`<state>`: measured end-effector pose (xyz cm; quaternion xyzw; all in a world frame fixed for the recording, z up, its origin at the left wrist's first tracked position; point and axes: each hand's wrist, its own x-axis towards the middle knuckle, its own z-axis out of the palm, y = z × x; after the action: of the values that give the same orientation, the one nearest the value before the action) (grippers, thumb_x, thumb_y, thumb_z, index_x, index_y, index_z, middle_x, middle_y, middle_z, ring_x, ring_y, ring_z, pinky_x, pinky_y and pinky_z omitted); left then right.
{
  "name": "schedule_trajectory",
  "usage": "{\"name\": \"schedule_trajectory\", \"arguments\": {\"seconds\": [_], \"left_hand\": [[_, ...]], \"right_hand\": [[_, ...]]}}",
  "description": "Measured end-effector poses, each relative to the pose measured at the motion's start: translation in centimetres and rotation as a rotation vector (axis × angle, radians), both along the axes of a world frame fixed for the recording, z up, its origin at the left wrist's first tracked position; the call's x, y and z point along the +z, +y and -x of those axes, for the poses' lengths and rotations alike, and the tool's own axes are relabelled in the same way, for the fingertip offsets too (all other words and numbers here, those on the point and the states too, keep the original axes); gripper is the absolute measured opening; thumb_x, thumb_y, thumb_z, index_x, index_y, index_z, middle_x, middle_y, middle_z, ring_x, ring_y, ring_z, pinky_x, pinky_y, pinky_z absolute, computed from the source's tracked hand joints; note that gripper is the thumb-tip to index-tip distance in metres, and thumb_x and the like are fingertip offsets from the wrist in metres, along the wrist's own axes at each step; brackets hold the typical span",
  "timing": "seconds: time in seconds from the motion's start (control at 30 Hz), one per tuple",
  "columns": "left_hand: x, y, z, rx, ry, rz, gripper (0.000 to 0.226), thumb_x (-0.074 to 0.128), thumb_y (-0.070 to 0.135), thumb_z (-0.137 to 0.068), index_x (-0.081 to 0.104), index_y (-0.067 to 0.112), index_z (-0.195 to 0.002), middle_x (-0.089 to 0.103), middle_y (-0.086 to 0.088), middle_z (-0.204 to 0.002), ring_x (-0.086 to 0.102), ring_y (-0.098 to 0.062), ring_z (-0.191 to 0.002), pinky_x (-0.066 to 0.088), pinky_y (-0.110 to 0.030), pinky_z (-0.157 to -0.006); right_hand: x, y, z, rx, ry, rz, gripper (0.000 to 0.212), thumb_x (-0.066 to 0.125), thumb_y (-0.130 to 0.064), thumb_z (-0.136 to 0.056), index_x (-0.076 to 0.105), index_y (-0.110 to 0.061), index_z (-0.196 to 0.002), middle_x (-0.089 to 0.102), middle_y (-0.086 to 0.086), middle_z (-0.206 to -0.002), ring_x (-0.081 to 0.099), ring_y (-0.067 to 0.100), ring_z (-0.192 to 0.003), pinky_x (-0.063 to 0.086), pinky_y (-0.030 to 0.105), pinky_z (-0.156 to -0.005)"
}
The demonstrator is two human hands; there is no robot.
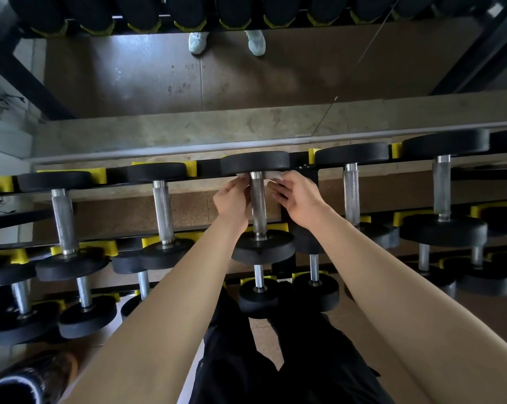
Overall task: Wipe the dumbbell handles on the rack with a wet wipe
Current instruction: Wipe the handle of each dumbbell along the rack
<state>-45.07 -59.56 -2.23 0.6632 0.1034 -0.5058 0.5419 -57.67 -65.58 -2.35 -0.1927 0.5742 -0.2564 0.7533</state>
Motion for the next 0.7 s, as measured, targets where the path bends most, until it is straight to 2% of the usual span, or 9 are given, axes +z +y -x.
{"name": "schedule_trajectory", "arguments": {"seconds": [0.07,0.1,0.17,0.23,0.33,0.47,0.53,0.6,0.7], "left_hand": [[-0.2,-0.5,-0.1,0.007,0.058,-0.031,0.019,0.068,0.011,-0.096,0.072,0.005,-0.114,0.076,-0.008,-0.103,0.073,-0.020,-0.091,0.060,-0.025,-0.078],[-0.2,-0.5,-0.1,0.034,0.094,-0.040,0.021,0.070,0.011,-0.095,0.071,0.004,-0.114,0.075,-0.008,-0.100,0.073,-0.022,-0.093,0.059,-0.029,-0.083],[0.3,-0.3,-0.3,0.088,0.066,-0.029,0.009,0.073,0.006,-0.091,0.073,0.003,-0.100,0.075,-0.008,-0.089,0.073,-0.024,-0.090,0.059,-0.029,-0.082],[0.6,0.3,-0.3,0.107,-0.026,0.036,0.004,0.074,-0.002,-0.088,0.075,0.000,-0.090,0.077,-0.011,-0.085,0.074,-0.023,-0.085,0.061,-0.030,-0.083],[0.5,1.5,-0.2,-0.023,-0.215,0.102,0.009,0.074,0.002,-0.089,0.078,-0.001,-0.096,0.078,-0.007,-0.085,0.073,-0.013,-0.078,0.060,-0.029,-0.081],[-0.2,1.5,0.8,-0.276,-0.543,0.104,0.006,0.076,0.020,-0.090,0.081,0.019,-0.094,0.079,0.004,-0.086,0.074,-0.010,-0.084,0.061,-0.032,-0.085],[-0.1,1.1,1.1,-0.285,-0.634,0.027,0.008,0.075,0.023,-0.091,0.081,0.020,-0.096,0.077,0.009,-0.087,0.072,-0.005,-0.085,0.059,-0.030,-0.087],[-0.2,0.7,0.9,-0.239,-0.614,-0.033,0.008,0.072,0.021,-0.094,0.080,0.021,-0.093,0.075,0.010,-0.087,0.071,-0.006,-0.086,0.059,-0.033,-0.090],[-1.1,0.8,0.2,-0.211,-0.377,-0.059,0.012,0.067,0.014,-0.097,0.076,0.018,-0.091,0.077,0.001,-0.091,0.074,-0.016,-0.091,0.060,-0.040,-0.092]], "right_hand": [[0.1,0.2,0.8,-0.008,-0.014,-0.005,0.013,0.054,-0.008,-0.097,0.064,-0.010,-0.105,0.068,0.014,-0.114,0.067,0.026,-0.106,0.053,0.042,-0.101],[0.0,0.2,0.9,-0.004,-0.004,-0.008,0.013,0.054,-0.008,-0.097,0.064,-0.010,-0.105,0.068,0.013,-0.115,0.066,0.026,-0.106,0.052,0.042,-0.102],[-0.1,0.1,0.4,0.044,0.059,0.014,0.011,0.058,-0.011,-0.098,0.067,-0.011,-0.104,0.069,0.011,-0.114,0.066,0.025,-0.106,0.053,0.041,-0.100],[-0.3,-0.1,-1.0,0.120,0.146,0.063,0.008,0.065,-0.014,-0.096,0.072,-0.013,-0.101,0.073,0.008,-0.110,0.068,0.025,-0.106,0.055,0.039,-0.097],[-0.7,-0.1,-2.7,0.107,0.199,0.050,0.011,0.071,-0.012,-0.092,0.075,-0.011,-0.102,0.077,0.010,-0.104,0.072,0.028,-0.101,0.058,0.040,-0.094],[-1.3,0.2,-2.2,0.097,0.178,0.002,0.013,0.073,-0.012,-0.090,0.076,-0.009,-0.102,0.077,0.011,-0.103,0.071,0.030,-0.104,0.058,0.040,-0.093],[-1.0,0.5,-1.5,0.145,0.152,0.044,0.011,0.073,-0.013,-0.090,0.075,-0.010,-0.100,0.075,0.009,-0.104,0.070,0.027,-0.104,0.056,0.037,-0.089],[-0.3,0.9,-0.7,0.206,0.105,0.078,0.007,0.069,-0.013,-0.093,0.074,-0.011,-0.098,0.074,0.007,-0.099,0.068,0.022,-0.098,0.054,0.034,-0.085],[0.0,1.4,0.6,0.204,0.061,0.074,0.010,0.065,-0.010,-0.093,0.074,-0.009,-0.097,0.072,0.011,-0.099,0.066,0.024,-0.097,0.054,0.042,-0.094]]}}
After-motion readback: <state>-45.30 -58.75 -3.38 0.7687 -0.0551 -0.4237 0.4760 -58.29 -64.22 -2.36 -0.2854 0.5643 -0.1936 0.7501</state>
